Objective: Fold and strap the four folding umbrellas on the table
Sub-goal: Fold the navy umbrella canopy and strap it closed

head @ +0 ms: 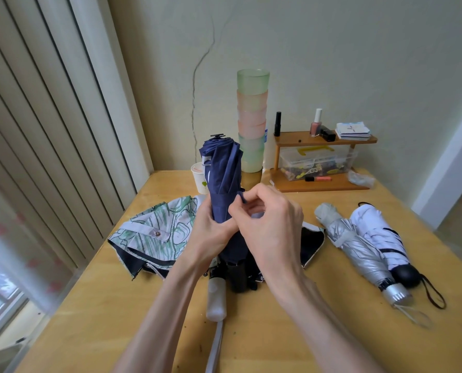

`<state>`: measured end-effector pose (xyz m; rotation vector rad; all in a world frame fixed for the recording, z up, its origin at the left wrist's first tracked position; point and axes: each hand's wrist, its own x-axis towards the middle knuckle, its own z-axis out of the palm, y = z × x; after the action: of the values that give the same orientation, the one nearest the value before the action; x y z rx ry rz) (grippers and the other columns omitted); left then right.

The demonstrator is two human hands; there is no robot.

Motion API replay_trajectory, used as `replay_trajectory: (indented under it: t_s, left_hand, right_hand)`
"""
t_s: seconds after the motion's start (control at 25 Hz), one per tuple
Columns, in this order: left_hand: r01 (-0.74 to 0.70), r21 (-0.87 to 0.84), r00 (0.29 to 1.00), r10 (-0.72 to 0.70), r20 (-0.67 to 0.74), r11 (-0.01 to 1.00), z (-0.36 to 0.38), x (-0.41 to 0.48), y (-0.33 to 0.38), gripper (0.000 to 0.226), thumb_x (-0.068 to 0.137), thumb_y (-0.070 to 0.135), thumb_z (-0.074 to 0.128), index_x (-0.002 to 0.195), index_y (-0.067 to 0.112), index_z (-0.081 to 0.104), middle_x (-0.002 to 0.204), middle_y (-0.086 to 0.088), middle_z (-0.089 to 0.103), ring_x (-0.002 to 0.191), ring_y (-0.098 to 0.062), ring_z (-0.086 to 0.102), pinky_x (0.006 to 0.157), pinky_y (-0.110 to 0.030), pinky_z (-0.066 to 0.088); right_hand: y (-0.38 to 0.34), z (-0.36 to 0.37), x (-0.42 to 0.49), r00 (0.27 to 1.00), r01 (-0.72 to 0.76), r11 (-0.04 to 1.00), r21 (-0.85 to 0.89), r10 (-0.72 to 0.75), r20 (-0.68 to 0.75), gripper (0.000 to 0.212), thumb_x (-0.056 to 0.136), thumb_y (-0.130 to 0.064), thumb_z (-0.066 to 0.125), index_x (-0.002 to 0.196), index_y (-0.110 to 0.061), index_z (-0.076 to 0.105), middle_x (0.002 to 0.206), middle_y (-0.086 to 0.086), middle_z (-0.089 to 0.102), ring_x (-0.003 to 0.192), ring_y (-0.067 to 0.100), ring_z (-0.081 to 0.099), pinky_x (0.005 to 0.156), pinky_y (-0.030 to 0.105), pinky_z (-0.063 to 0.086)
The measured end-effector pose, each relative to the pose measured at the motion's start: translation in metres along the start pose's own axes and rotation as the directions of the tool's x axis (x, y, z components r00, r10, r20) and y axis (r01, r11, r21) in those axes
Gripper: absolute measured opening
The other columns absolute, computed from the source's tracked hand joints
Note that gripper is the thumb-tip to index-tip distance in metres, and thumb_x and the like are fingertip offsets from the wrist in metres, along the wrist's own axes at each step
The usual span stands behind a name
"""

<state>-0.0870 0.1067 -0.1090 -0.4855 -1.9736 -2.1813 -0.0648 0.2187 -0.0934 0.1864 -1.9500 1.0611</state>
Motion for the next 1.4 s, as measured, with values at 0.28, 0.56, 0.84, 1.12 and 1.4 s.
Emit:
replay_trajectory:
  t_s: [0.28,0.56,0.84,1.12,1.4]
  left_hand:
    - [0.014,-0.025,1.000,-0.014,-0.016,1.000,-0.004,-0.001,0.000,0.019,0.084,0.014,0.078,0.098,0.028,0.076,0.091,0.009,0.080,0.088,-0.004,0.075,0.076,-0.020,0.057]
    - [0.033,-0.041,0.997,-0.030,0.070,0.999,-0.005,-0.002,0.004,0.041,0.093,0.004,0.076,0.094,0.045,0.080,0.103,-0.001,0.082,0.100,-0.017,0.077,0.089,-0.033,0.062]
    - [0.142,0.021,0.970,-0.143,0.197,0.990,-0.028,0.002,0.008,0.033,0.088,0.011,0.080,0.116,0.024,0.070,0.104,0.002,0.079,0.101,-0.016,0.075,0.088,-0.030,0.058]
    - [0.036,0.076,0.935,-0.061,0.349,0.996,-0.066,0.014,0.025,0.088,0.078,0.021,0.082,0.156,0.029,0.042,0.153,0.004,0.055,0.142,-0.017,0.054,0.109,-0.035,0.050]
    - [-0.442,0.221,0.881,0.468,-0.077,0.869,-0.045,0.013,0.064,0.031,0.080,0.026,0.089,0.096,0.016,0.064,0.092,-0.002,0.063,0.085,-0.020,0.059,0.078,-0.038,0.051]
  right_hand:
    - [0.000,-0.005,0.003,0.986,-0.071,0.992,0.100,0.054,0.160,0.022,0.094,-0.027,0.075,0.076,-0.016,0.072,0.076,-0.008,0.064,0.069,0.013,0.057,0.062,0.024,0.046]
    - [0.015,-0.008,0.013,0.899,-0.368,0.872,0.323,0.244,0.364,0.013,0.089,-0.029,0.085,0.093,-0.021,0.075,0.088,-0.010,0.075,0.084,0.008,0.071,0.077,0.030,0.058]
    - [0.022,-0.012,0.014,0.692,-0.628,0.697,0.346,0.298,0.657,0.053,0.085,-0.051,0.081,0.133,-0.036,0.064,0.129,-0.006,0.070,0.114,0.004,0.068,0.084,0.024,0.059]
    - [0.021,-0.004,0.007,0.758,-0.546,0.679,0.491,0.151,0.634,0.033,0.097,-0.023,0.077,0.124,-0.009,0.064,0.118,0.003,0.077,0.114,0.015,0.073,0.094,0.031,0.059]
    - [0.020,-0.009,0.009,0.878,-0.279,0.892,0.356,0.087,0.470,0.036,0.095,-0.031,0.079,0.118,-0.019,0.054,0.108,-0.002,0.069,0.102,0.012,0.068,0.081,0.021,0.051]
